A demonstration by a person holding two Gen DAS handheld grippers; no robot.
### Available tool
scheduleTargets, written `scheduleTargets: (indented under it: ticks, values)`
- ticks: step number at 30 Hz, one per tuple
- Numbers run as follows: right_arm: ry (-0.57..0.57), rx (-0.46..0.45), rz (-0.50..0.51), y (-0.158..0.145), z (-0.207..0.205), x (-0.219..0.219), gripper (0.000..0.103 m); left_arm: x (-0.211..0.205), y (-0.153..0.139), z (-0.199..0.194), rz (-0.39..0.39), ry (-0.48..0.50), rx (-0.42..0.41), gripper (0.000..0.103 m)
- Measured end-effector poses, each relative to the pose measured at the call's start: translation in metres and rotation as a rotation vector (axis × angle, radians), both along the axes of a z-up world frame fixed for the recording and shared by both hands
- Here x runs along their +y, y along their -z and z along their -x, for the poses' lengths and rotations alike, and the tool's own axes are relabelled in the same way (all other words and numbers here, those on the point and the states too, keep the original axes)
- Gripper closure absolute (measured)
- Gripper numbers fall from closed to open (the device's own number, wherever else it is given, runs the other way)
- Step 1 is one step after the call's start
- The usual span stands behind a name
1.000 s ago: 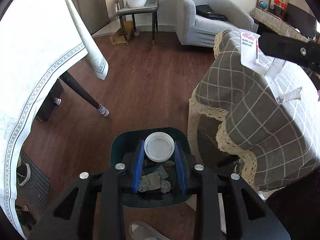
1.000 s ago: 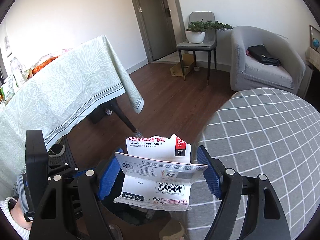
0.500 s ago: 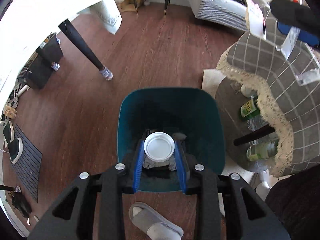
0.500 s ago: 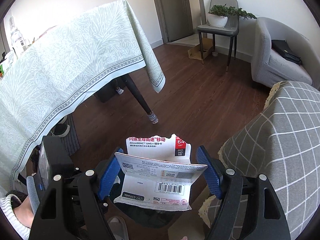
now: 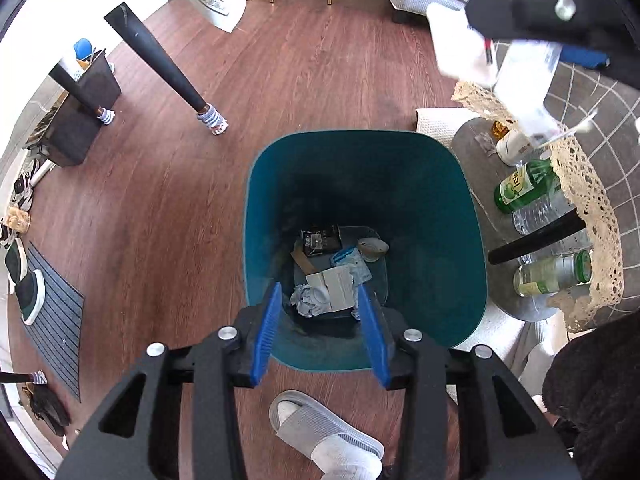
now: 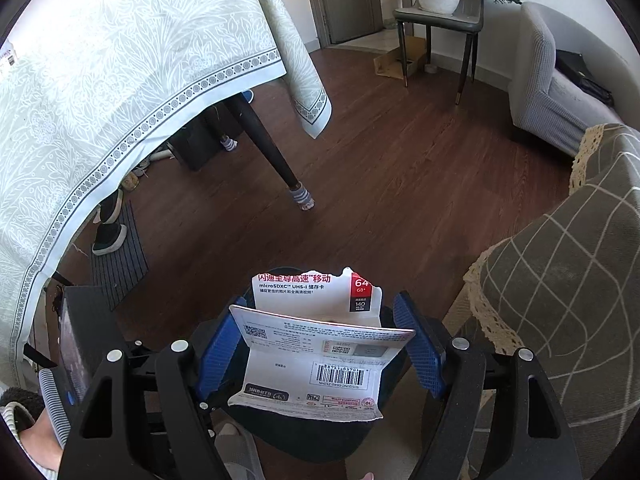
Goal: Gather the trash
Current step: 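Open the left gripper to drop the cap while the right gripper releases the card package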
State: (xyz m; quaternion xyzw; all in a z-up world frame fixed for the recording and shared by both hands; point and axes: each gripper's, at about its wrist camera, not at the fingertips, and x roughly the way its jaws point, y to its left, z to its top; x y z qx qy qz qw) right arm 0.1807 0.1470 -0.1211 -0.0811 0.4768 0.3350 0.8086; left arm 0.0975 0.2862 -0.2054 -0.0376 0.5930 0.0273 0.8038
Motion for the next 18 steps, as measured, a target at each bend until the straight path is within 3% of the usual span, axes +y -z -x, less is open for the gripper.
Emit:
scheduleTargets:
  ticks: [9, 13, 18]
  values:
    - [0.004, 0.064, 0.071, 0.035, -0.004, 0.016, 0.026, 0.011, -0.032, 0.012, 0.018, -0.007, -0.111, 0.033]
    - [0.002, 0.100, 0.104, 0.053, -0.004, 0.021, 0.026, 0.016, -0.044, 0.016, 0.022, -0.019, -0.141, 0.027]
    - [0.009, 0.141, 0.148, 0.074, -0.004, 0.026, 0.026, 0.023, -0.058, 0.022, 0.032, -0.032, -0.175, 0.026]
